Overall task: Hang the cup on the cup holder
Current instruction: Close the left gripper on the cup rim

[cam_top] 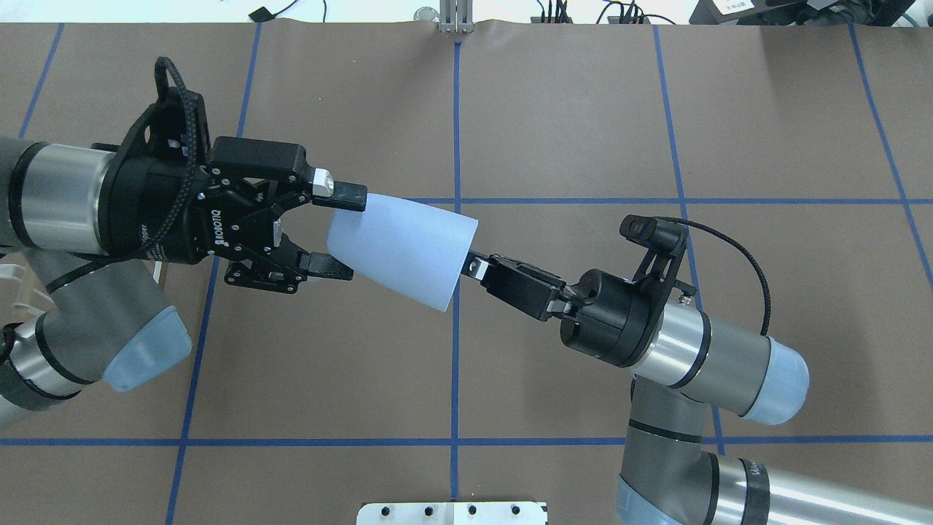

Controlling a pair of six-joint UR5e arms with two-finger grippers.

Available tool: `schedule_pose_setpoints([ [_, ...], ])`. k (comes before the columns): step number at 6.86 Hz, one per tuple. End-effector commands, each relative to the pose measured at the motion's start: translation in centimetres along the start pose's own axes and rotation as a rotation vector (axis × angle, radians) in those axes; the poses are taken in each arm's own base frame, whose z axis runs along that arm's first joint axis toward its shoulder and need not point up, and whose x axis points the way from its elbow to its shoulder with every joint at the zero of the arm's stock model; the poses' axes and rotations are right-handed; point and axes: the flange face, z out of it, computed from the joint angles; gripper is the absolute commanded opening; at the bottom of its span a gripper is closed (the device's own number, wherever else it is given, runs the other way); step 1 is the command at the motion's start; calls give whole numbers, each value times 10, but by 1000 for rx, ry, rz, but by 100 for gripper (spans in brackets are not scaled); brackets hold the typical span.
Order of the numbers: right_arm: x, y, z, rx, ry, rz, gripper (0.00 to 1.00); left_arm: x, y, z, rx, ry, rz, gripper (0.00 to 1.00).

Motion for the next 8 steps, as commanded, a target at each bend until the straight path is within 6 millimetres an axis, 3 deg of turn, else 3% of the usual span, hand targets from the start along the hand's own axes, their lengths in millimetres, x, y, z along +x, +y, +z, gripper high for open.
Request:
schedule_pose_setpoints([
  [1, 1, 2, 3, 0, 1, 2, 0, -1, -1, 0, -1, 1, 1, 93],
  [3, 0, 4, 6, 28, 5, 10, 0, -3, -2, 1, -2, 0, 1, 84],
  [5, 3, 6, 5, 21, 11, 9, 0, -2, -1, 2, -5, 2, 10, 62],
  [7, 4, 9, 4, 19, 5, 18, 50, -10, -4, -2, -25, 27, 33, 37],
  [8, -1, 8, 4, 24, -6, 30, 100, -11, -5, -2, -25, 27, 33, 29],
])
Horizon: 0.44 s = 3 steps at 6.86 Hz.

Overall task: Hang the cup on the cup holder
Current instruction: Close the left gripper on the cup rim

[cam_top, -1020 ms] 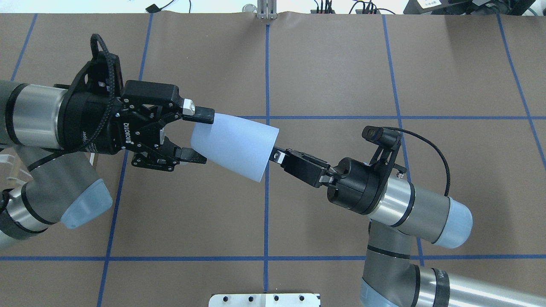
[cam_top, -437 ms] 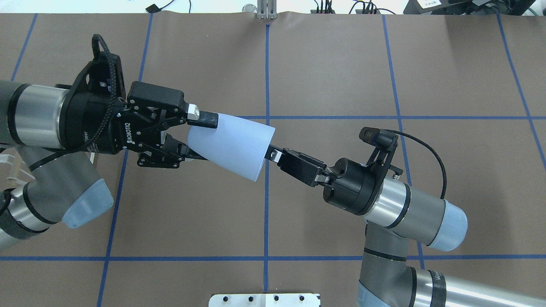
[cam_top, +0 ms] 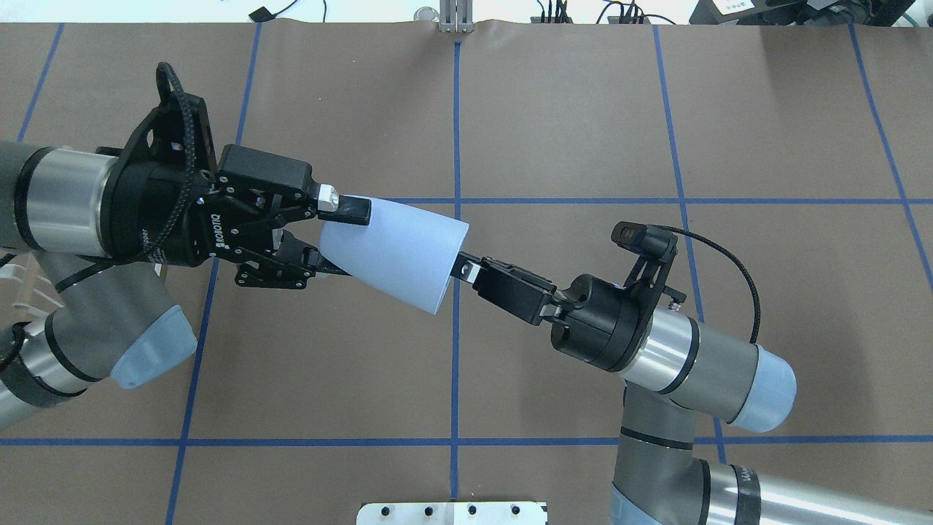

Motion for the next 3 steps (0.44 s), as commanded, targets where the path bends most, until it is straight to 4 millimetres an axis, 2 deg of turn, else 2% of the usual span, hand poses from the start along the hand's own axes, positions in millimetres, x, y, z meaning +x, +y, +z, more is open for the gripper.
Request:
schedule_pose_setpoints([
  [1, -6, -3, -6, 5, -13, 18, 100, -2, -1, -1, -3, 4, 4, 23],
  [3, -20, -15, -32, -1, -11, 27, 100, -3, 0, -3, -3, 3, 5, 10],
])
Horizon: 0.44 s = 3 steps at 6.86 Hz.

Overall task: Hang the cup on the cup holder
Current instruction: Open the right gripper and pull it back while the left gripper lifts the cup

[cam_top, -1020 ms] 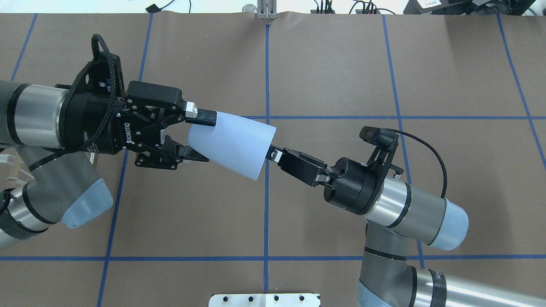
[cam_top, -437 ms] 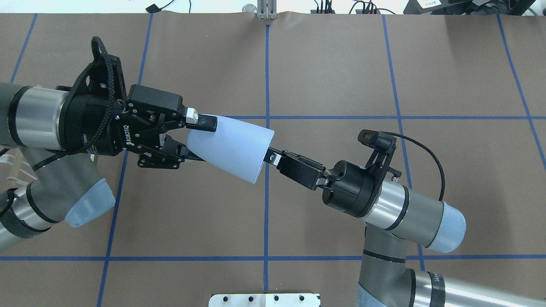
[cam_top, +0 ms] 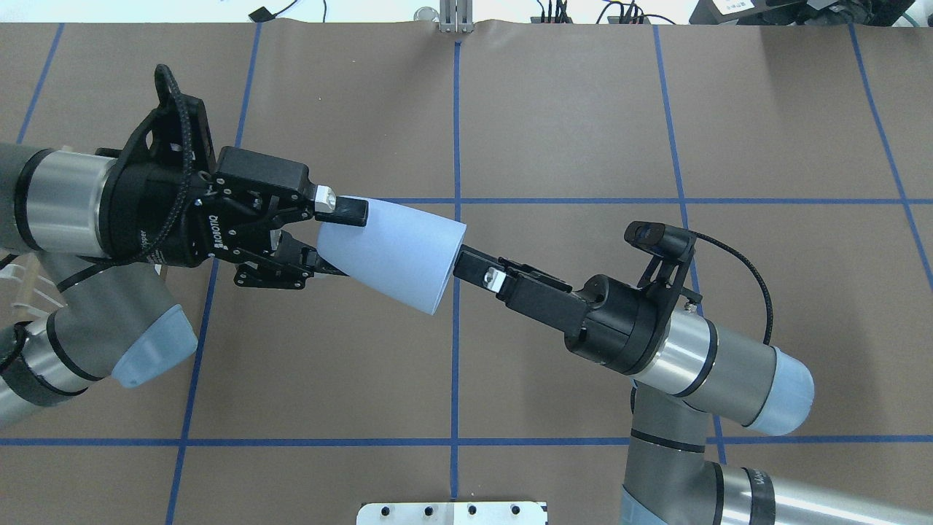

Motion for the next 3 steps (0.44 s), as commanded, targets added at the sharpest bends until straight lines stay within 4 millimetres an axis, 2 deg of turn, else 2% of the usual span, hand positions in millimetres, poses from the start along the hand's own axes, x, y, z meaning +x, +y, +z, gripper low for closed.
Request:
schedule_pose_setpoints([
  [1, -3, -10, -32, -15, 27, 5, 100, 0, -1, -3, 6, 1, 3, 0],
  [2, 5, -30, -46, -8, 67, 17, 100, 4, -3, -7, 13, 7, 16, 0],
  [3, 17, -63, -69, -30, 137, -5, 100, 16, -8, -19, 38, 17, 42, 0],
])
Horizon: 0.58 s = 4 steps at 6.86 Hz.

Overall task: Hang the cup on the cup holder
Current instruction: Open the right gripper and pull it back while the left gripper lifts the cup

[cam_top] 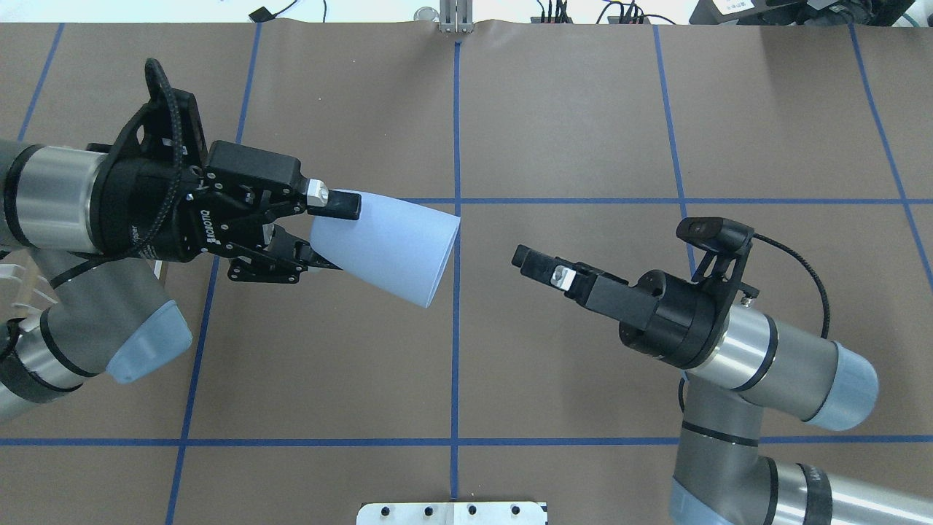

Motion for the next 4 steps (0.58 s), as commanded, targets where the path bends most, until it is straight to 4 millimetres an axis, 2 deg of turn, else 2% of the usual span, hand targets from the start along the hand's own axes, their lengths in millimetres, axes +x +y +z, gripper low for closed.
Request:
schedule_pose_setpoints([
  [1, 25, -68, -45, -36, 171, -24, 100, 23, -15, -27, 64, 17, 57, 0],
  [2, 37, -97, -52, -51, 296, -59, 100, 29, -26, -43, 108, 1, 106, 0],
  [3, 54, -129, -59, -62, 467, -81, 100, 27, -36, -59, 150, -29, 144, 0],
  [4, 62, -173, -71, -101, 634, -86, 100, 25, -46, -72, 172, -104, 195, 0],
])
